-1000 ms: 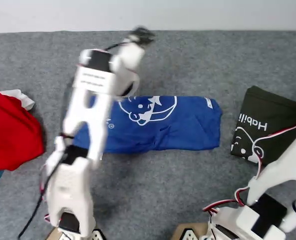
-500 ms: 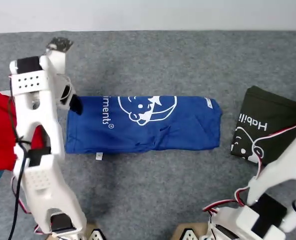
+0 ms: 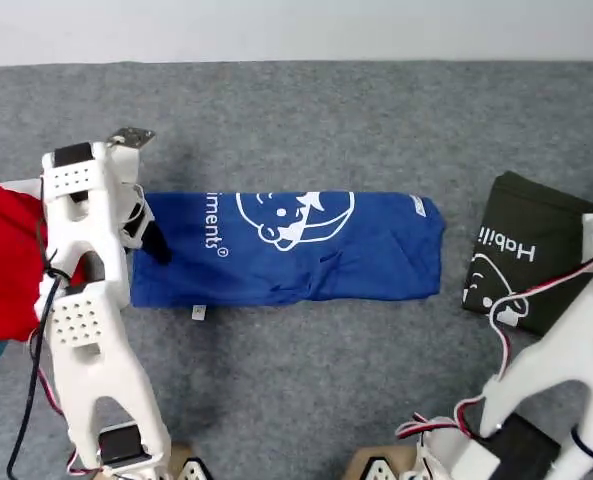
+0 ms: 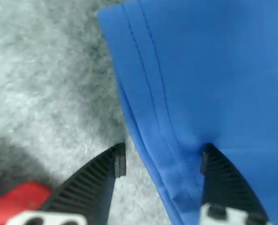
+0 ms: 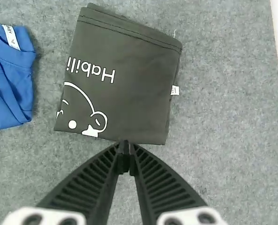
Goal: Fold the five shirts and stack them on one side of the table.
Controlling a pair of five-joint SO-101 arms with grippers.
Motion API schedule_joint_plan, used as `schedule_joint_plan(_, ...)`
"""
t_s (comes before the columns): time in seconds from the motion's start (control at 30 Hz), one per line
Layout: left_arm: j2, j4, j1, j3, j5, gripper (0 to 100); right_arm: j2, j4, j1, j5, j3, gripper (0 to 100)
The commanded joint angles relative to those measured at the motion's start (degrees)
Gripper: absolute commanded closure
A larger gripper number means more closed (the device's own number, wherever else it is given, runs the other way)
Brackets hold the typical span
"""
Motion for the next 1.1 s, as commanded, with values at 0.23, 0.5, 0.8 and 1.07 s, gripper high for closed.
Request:
schedule_joint_plan(0.23, 9.8, 5.4, 3.0, -16.9, 3.8, 82, -4.5, 2.0, -0.7, -0.3, -0.3, 98.8)
schedule_joint_plan(0.5, 12.6, 6.6, 4.9, -20.2, 2.2, 100, -6.4, 2.1, -0.7, -0.4, -0.3, 98.8)
schedule_joint_plan(0.8, -1.8, 6.7, 1.1, -15.9, 0.9, 100, -8.3, 2.2, -0.5, -0.2, -0.3, 98.8)
schedule_joint_plan(1.07, -6.1, 6.6, -2.9, -14.5, -3.2, 100, -8.3, 2.2, -0.7, -0.1, -0.3, 98.8)
